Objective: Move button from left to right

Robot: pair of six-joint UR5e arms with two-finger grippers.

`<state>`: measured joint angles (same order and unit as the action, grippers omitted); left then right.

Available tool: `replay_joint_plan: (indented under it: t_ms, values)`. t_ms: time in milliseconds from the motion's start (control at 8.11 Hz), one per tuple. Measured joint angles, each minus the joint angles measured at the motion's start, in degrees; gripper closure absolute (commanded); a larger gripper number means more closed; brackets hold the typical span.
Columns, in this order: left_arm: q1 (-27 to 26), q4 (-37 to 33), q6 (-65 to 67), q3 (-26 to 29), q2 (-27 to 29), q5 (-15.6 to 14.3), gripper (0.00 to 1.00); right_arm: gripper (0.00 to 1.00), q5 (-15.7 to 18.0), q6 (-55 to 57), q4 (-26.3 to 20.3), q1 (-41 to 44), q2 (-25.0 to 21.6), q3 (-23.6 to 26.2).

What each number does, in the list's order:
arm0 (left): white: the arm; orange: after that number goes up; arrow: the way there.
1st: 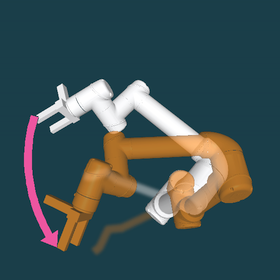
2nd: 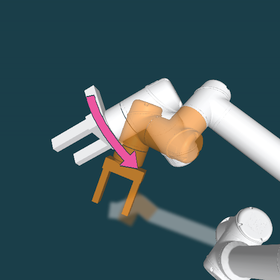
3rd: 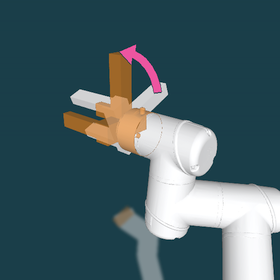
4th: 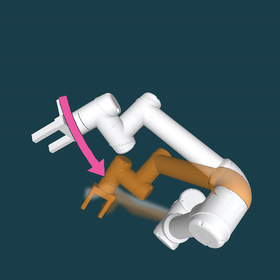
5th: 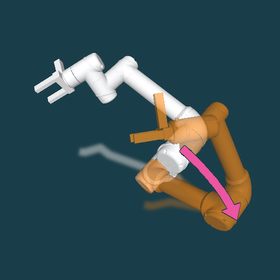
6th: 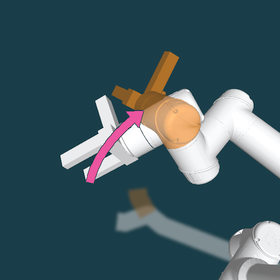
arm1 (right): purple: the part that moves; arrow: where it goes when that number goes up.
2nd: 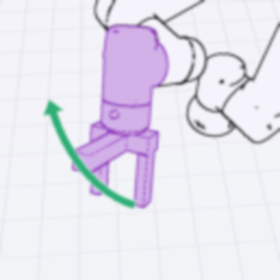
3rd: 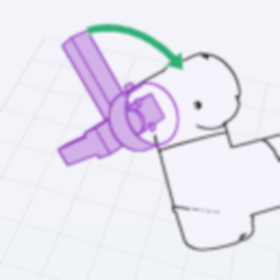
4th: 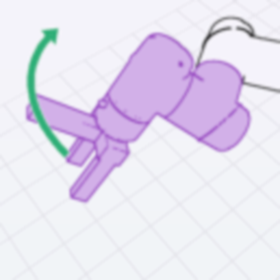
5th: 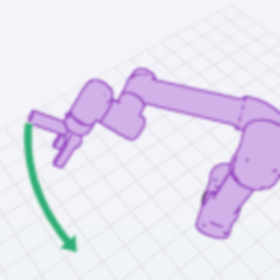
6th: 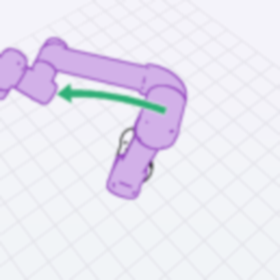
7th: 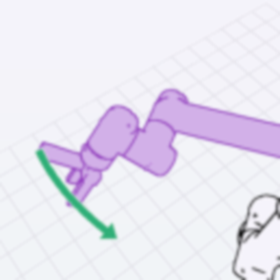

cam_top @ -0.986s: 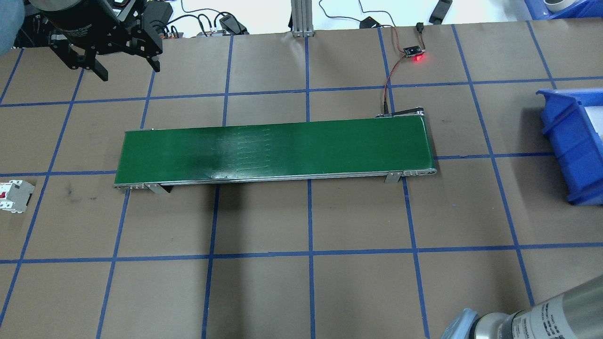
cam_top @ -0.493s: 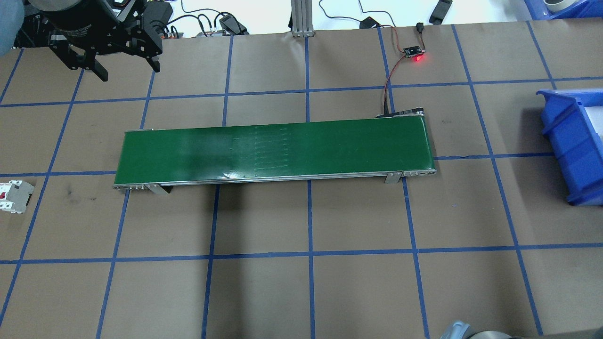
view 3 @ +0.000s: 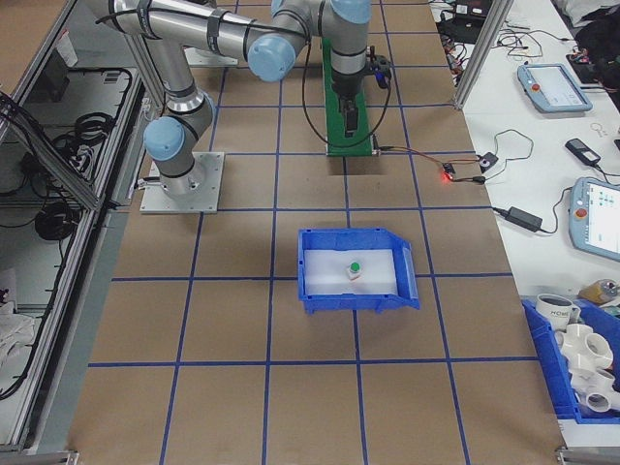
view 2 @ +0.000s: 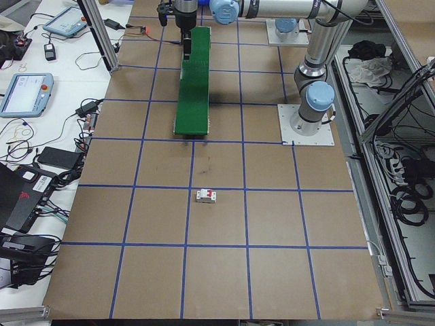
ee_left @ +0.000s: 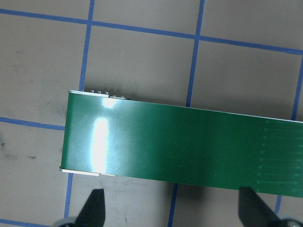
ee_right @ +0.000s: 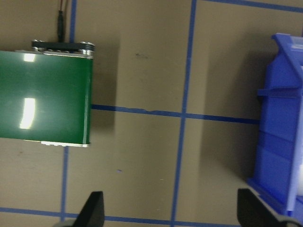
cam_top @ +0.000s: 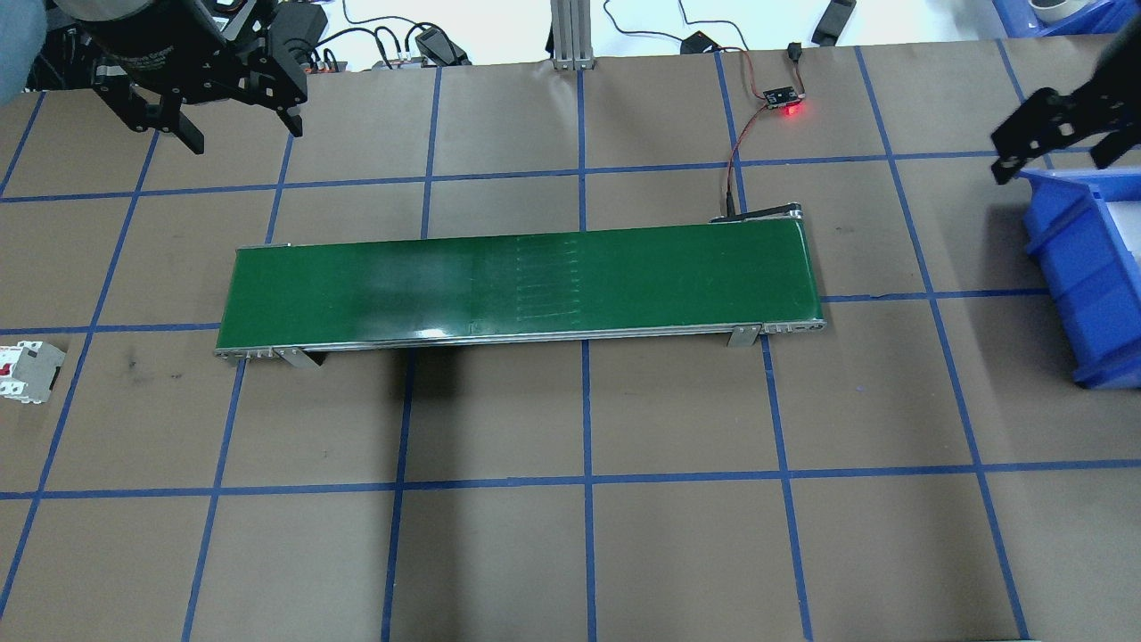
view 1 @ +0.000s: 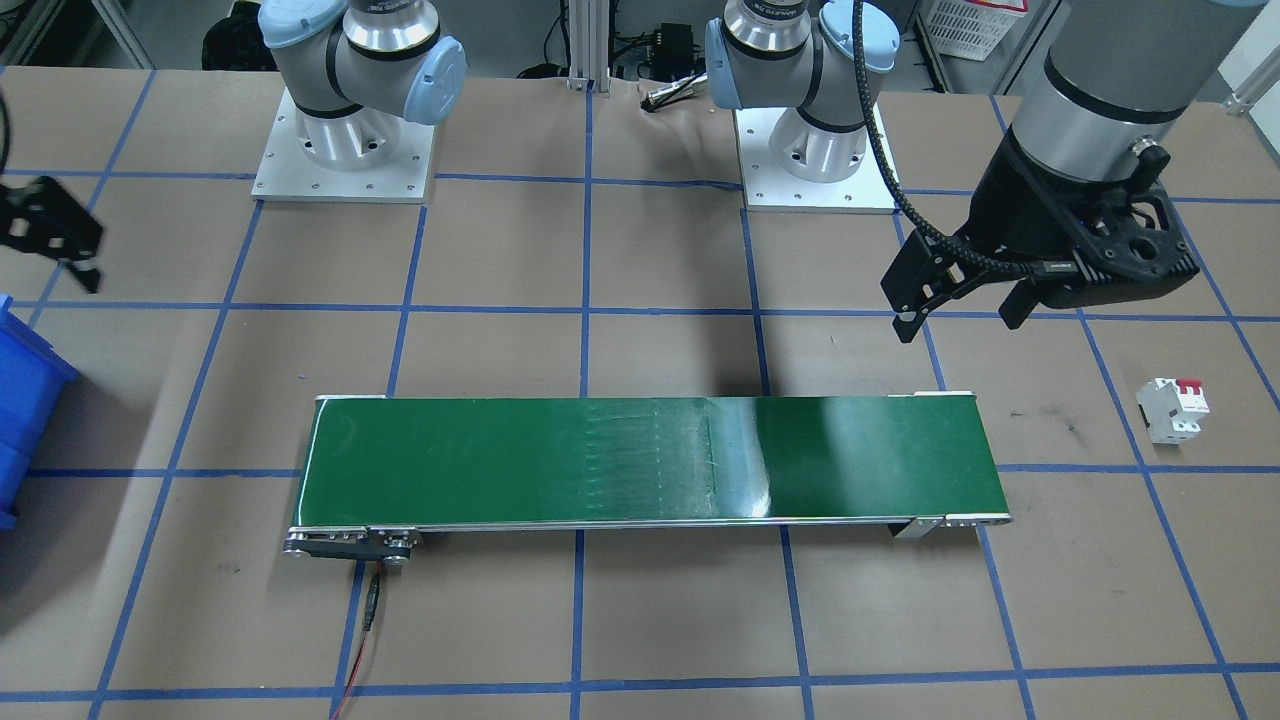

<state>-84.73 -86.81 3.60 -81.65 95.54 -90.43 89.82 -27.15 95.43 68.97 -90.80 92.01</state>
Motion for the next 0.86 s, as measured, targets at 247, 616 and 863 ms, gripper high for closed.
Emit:
replay_joint_plan:
  t_ms: [247,616,863]
  values:
    - [0.0,0.0,-0.2,0.0,0.0,0.0,0.00,0.00,0.1,15.2,-0.8,11.0,-0.8,-0.3]
    - [0.0,0.0,-0.2,-0.1,0.0,0.0,0.00,0.00,0.3,33.6,-0.5,23.3,0.3,-0.3]
    - [0.0,0.0,-0.1,-0.1,0.0,0.0,0.00,0.00,0.2,36.1,-0.4,25.1,0.7,-0.3]
